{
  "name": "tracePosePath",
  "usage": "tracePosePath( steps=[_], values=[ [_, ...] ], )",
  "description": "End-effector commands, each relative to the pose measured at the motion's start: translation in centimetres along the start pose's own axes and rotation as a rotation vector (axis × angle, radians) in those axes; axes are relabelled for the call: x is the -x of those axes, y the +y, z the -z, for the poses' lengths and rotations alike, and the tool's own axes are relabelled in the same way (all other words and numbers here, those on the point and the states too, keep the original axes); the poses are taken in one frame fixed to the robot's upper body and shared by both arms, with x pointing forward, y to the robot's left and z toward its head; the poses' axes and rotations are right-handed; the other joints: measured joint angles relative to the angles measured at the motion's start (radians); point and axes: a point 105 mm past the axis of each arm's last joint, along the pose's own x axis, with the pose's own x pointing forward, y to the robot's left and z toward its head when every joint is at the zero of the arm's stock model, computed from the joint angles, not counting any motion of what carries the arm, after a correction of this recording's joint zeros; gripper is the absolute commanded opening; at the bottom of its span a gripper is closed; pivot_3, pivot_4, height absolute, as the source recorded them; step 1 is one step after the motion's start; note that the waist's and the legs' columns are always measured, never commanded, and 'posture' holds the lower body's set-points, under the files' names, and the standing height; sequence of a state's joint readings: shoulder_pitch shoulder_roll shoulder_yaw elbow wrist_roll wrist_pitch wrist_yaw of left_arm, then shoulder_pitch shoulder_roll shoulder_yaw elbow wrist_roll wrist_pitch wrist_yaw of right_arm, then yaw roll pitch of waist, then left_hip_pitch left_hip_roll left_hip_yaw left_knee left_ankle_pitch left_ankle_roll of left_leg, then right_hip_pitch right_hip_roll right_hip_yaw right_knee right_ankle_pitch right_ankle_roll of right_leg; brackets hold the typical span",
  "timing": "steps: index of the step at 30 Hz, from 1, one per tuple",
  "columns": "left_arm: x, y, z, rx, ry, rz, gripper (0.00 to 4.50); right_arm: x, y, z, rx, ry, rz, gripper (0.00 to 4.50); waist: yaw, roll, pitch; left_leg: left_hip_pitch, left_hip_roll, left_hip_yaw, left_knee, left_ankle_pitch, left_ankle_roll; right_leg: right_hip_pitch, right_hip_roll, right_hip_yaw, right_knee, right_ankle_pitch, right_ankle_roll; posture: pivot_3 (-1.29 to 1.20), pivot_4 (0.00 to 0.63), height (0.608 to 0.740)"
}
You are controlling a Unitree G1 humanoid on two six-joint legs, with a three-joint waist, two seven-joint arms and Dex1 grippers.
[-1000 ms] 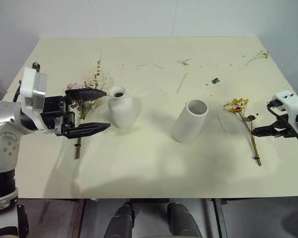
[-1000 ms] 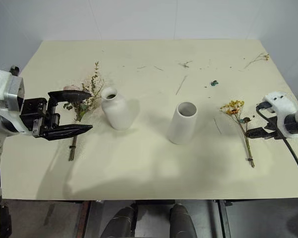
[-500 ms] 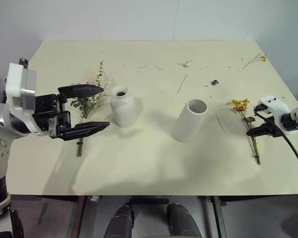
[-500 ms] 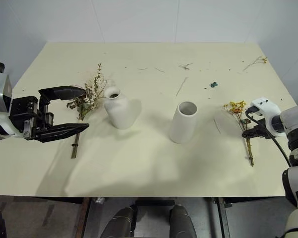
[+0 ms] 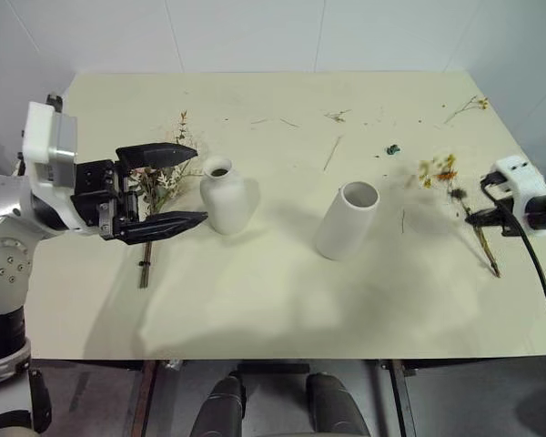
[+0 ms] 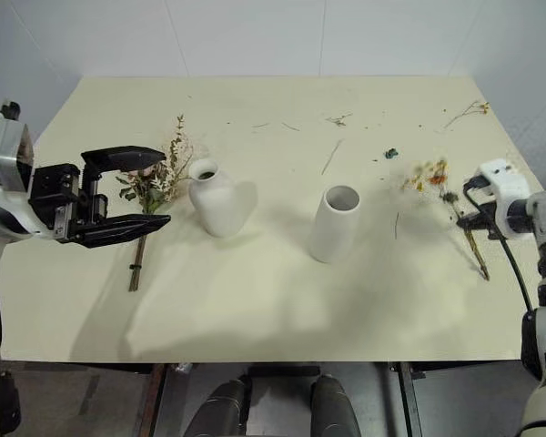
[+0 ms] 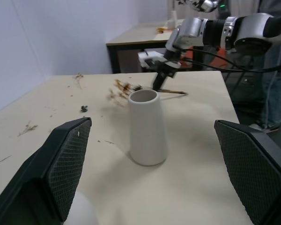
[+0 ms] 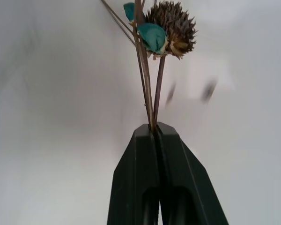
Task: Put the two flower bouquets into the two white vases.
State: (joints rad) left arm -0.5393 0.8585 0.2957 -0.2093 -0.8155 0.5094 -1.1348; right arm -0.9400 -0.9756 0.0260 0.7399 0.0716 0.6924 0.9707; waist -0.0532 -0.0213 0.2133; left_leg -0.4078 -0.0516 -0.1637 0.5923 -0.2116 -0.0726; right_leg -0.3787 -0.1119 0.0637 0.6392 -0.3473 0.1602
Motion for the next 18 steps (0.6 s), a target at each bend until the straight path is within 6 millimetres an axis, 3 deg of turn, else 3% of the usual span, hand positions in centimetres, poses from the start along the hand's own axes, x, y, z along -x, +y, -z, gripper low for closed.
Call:
tracePosePath(
  steps=[1, 4, 8, 12, 18],
  values=[
    [-0.2, 0.6, -0.2, -0.031, -0.015, 0.012, 4.5, 4.9, 1.9, -8.5, 0.143, -0.518, -0.044, 0.01, -0.001, 0.001, 0.0, 0.0, 0.0, 0.0, 0.0, 0.0, 0.0, -0.001, 0.0, 0.0, -0.001, 0.0, 0.0, 0.0, 0.15, 0.74],
    [-0.3, 1.0, 0.2, -0.019, -0.018, 0.02, 4.5, 7.4, 4.4, -11.0, 0.104, -0.781, -0.093, 0.01, -0.003, 0.001, 0.0, 0.0, 0.003, 0.001, 0.0, 0.0, -0.001, 0.0, 0.003, 0.001, -0.001, 0.0, 0.001, 0.0, 0.15, 0.74],
    [-0.4, 1.8, 1.1, -0.001, -0.009, 0.032, 4.5, 10.9, 9.5, -13.6, -0.008, -1.037, -0.337, 0.01, 0.001, 0.001, 0.0, 0.0, 0.005, 0.001, 0.001, 0.0, -0.001, 0.0, 0.004, 0.001, 0.0, 0.0, 0.0, 0.0, 0.15, 0.74],
    [-0.3, 2.1, 1.5, 0.004, -0.004, 0.036, 4.5, 12.0, 13.8, -14.1, -0.027, -1.069, -0.497, 0.01, 0.004, 0.001, 0.0, 0.0, 0.005, 0.0, 0.002, 0.0, -0.001, 0.0, 0.004, 0.001, 0.002, 0.0, 0.0, 0.0, 0.15, 0.74],
    [-0.2, 2.2, 2.0, 0.015, -0.007, 0.028, 4.5, 11.7, 17.5, -13.0, -0.071, -1.036, -0.637, 0.01, 0.009, 0.001, 0.0, 0.0, 0.005, 0.0, 0.002, 0.0, -0.001, -0.001, 0.004, 0.001, 0.003, 0.0, -0.001, 0.0, 0.15, 0.74]
  ],
)
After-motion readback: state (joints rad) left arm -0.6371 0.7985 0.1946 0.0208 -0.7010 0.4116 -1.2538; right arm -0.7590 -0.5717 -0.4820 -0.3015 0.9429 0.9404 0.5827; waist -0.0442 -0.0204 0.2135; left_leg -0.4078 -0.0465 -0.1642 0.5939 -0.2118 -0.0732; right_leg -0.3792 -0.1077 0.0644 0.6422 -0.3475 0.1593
